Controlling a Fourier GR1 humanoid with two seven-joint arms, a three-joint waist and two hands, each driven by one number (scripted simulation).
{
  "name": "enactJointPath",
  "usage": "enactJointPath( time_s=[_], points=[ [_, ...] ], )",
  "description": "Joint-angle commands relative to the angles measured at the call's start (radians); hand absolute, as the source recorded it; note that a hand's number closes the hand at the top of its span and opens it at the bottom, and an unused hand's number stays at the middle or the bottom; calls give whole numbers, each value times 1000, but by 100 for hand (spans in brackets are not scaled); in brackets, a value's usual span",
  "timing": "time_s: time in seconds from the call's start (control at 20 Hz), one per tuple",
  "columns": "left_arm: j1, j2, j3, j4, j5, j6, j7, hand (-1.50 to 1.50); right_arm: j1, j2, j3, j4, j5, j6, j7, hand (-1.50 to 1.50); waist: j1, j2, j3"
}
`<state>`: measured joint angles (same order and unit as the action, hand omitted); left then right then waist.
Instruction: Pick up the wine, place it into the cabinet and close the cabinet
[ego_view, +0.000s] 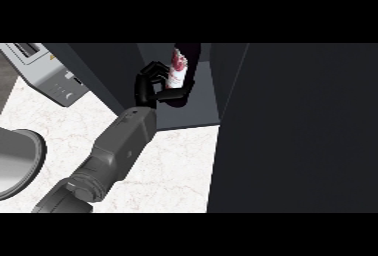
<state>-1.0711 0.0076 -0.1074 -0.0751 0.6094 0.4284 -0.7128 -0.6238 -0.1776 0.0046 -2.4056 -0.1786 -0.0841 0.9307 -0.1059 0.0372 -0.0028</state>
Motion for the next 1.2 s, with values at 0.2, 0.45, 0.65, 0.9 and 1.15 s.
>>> enactJointPath(
  time_s=[0.2,0.45,0.65,0.9,1.15],
  points=[
    [118,-7,34,-22,58,-124,-50,150,26,14,10,-27,-39,15,-5,-150,-28,-1,-1],
    [117,-8,17,-27,73,-132,-37,150,-12,17,6,22,-31,15,-21,-150,-38,-1,-1],
    [168,-8,7,-19,88,-155,-51,150,-25,27,23,-8,-44,9,-6,-150,-67,2,-3],
    [197,-8,-25,-25,93,-140,-62,150,-3,35,18,21,-47,24,-34,-150,-61,4,-2],
    [210,-8,-43,-40,116,-105,-62,150,-13,45,29,13,-64,16,-16,-150,-82,2,-3]
  ],
)
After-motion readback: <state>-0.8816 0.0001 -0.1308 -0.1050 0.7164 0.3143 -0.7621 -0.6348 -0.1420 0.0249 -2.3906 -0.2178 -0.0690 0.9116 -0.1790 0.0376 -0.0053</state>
